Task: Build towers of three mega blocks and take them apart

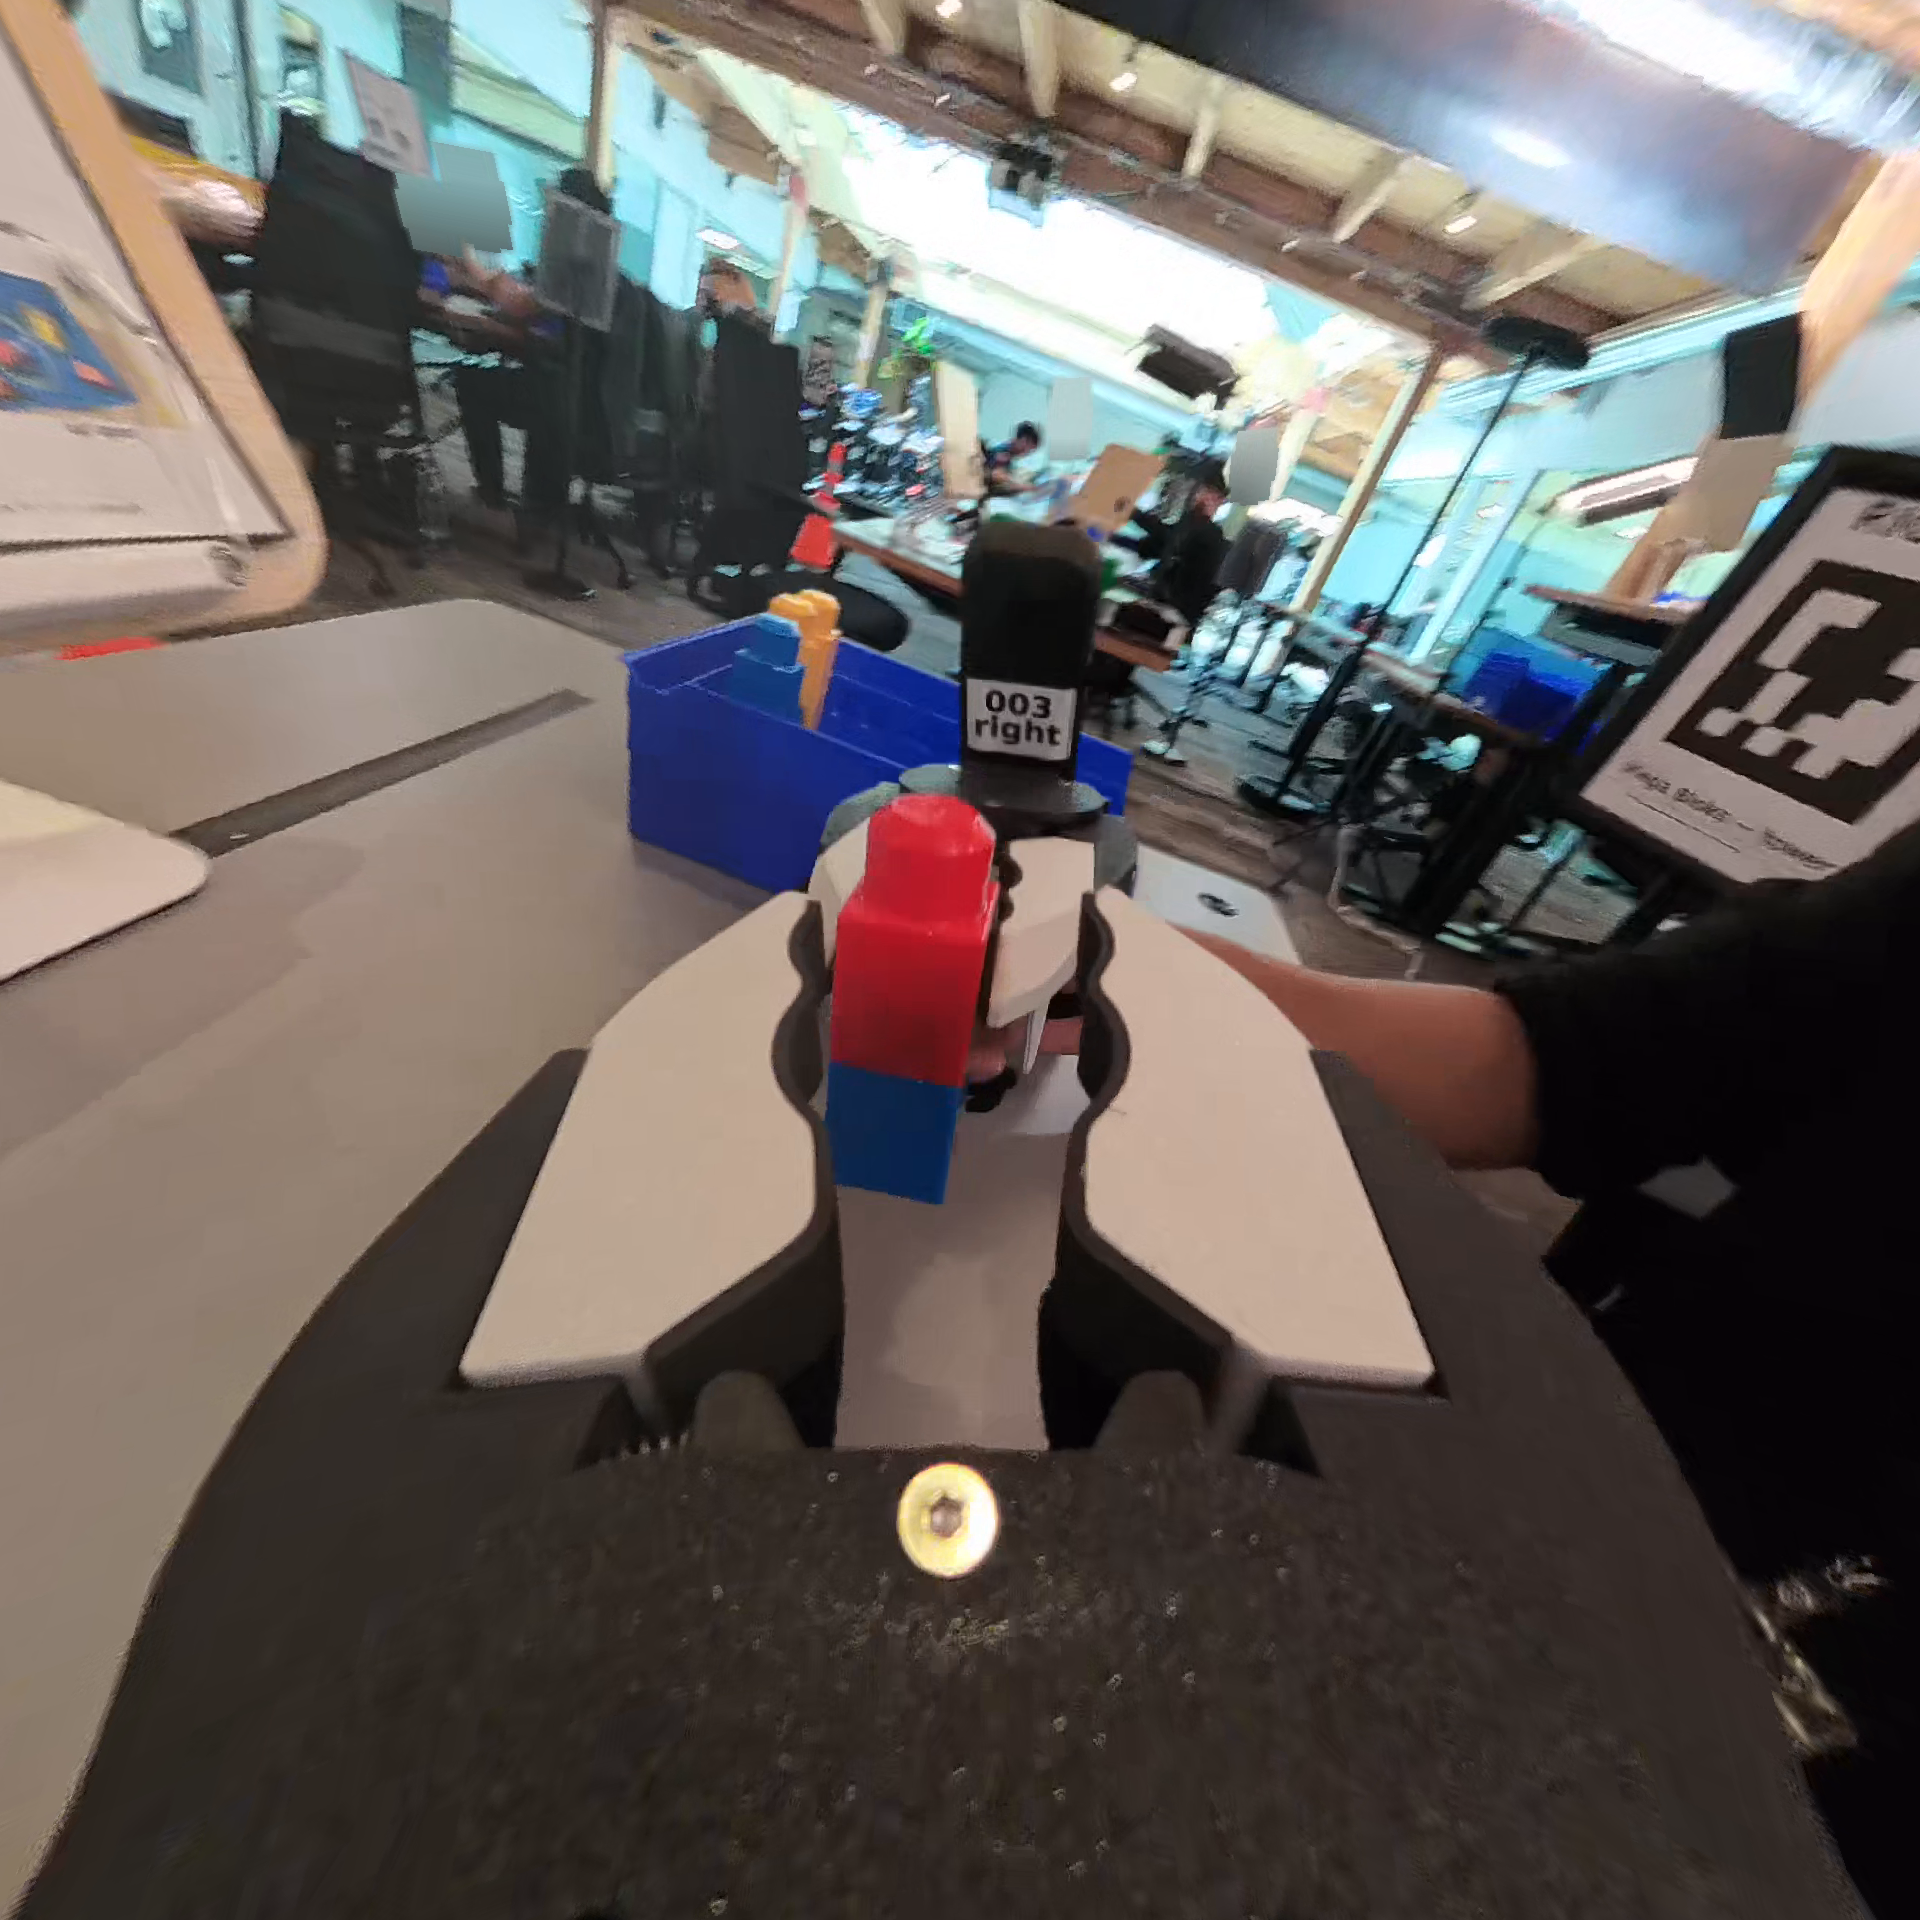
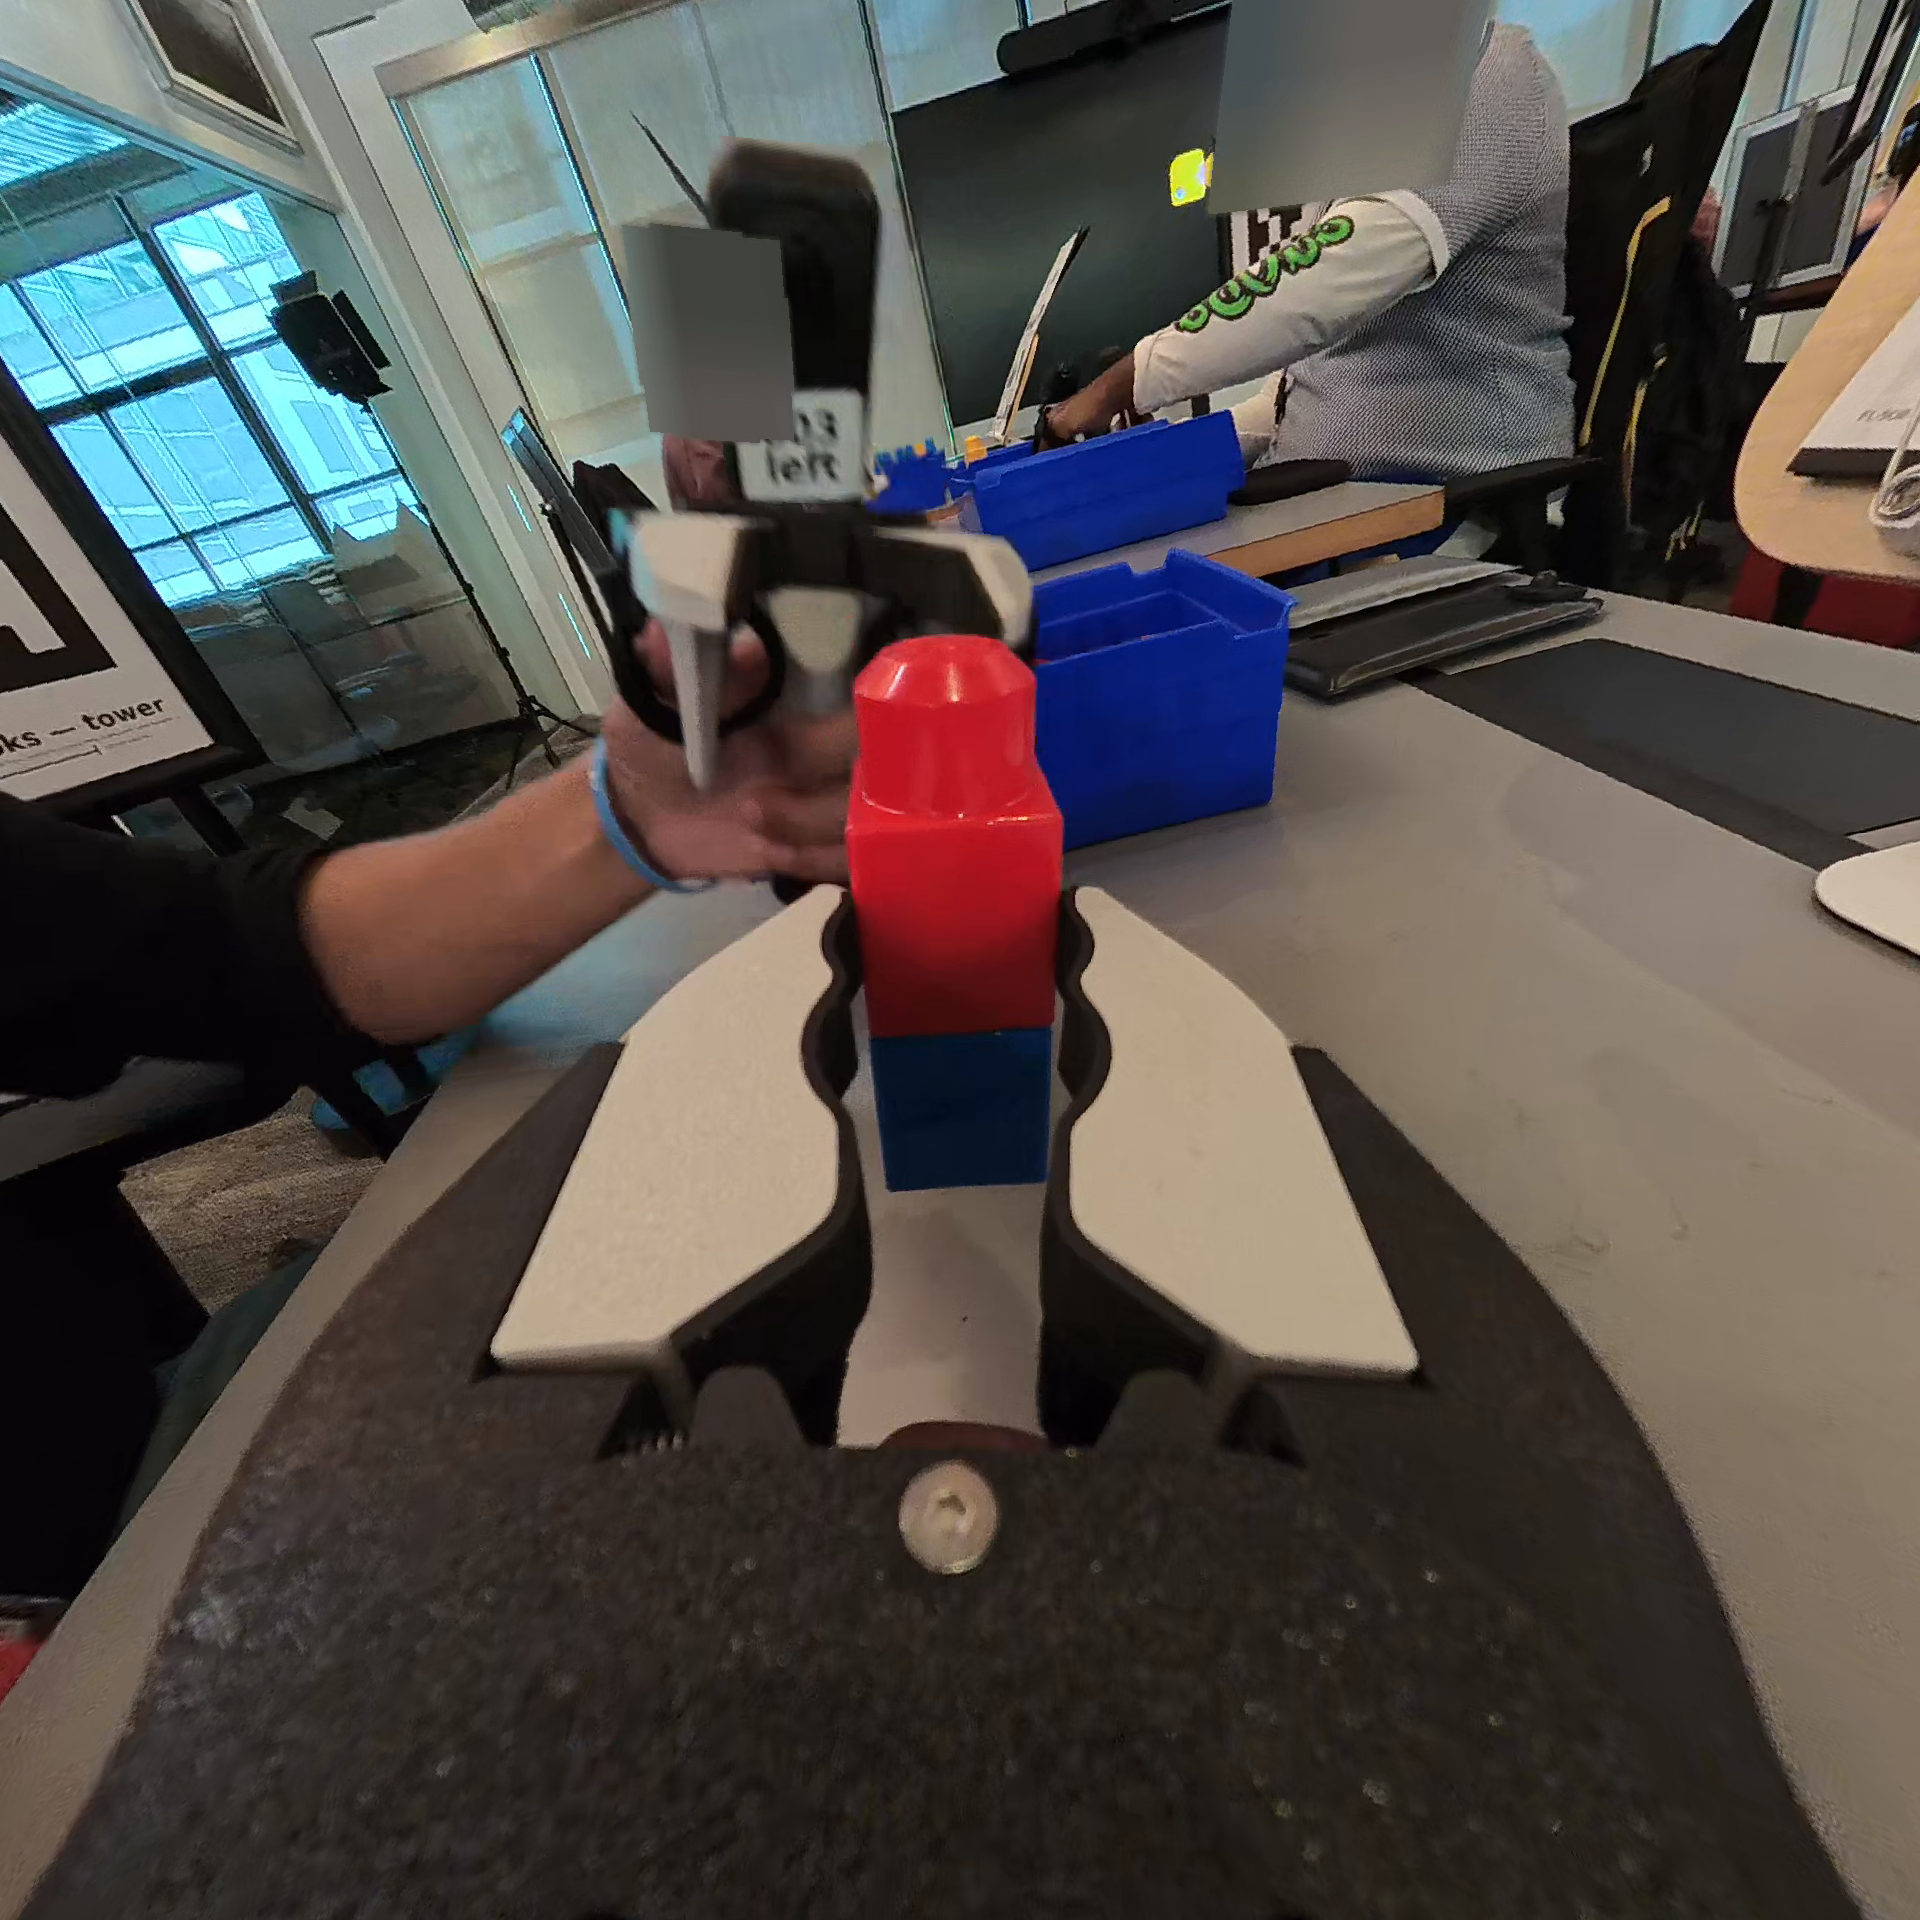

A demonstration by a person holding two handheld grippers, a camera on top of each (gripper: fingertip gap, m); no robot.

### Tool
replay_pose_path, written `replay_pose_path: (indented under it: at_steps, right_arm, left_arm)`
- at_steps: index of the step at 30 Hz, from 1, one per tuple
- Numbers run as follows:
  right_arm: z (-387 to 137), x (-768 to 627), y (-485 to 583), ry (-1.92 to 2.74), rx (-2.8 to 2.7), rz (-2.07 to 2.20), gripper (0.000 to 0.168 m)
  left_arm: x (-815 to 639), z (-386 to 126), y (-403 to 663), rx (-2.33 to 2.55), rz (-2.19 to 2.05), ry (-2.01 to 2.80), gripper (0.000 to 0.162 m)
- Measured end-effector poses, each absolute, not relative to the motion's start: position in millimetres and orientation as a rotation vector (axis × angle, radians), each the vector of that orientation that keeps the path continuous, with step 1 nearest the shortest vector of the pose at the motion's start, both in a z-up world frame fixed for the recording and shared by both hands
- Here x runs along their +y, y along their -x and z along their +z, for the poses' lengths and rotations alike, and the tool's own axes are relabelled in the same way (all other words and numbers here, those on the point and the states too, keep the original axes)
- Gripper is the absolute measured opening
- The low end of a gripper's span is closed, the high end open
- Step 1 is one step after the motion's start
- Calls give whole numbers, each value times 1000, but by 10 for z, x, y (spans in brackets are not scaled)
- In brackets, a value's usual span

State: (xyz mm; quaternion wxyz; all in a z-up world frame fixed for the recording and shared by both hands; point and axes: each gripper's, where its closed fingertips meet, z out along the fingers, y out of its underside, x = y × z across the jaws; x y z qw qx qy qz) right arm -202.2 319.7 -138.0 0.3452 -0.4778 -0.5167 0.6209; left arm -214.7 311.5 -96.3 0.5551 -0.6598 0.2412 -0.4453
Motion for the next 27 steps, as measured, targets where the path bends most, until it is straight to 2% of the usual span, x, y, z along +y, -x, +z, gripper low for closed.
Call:
replay_pose_path:
  at_steps: [6,10,13,16,20,27]
  right_arm:
    - [-1330,3089,2028,1205,-1388,1608,35]
    - [-1336,3027,2049,1194,-1407,1605,35]
    - [-1314,2999,2054,1185,-1405,1617,35]
    - [-1300,2980,2053,1178,-1411,1618,35]
    - [-1297,2967,2048,1172,-1418,1616,36]
    - [-1279,2970,2026,1164,-1420,1624,35]
  left_arm:
    - [2486,-499,2527,455,-725,1749,47]
    - [2039,-496,3219,278,-449,1902,48]
    - [1853,-734,3976,79,-147,1983,52]
    - [1760,-1222,4618,-79,38,2121,53]
    - [1933,-1743,5098,-240,4,2224,53]
    - [2379,-2197,5632,-362,167,2374,53]
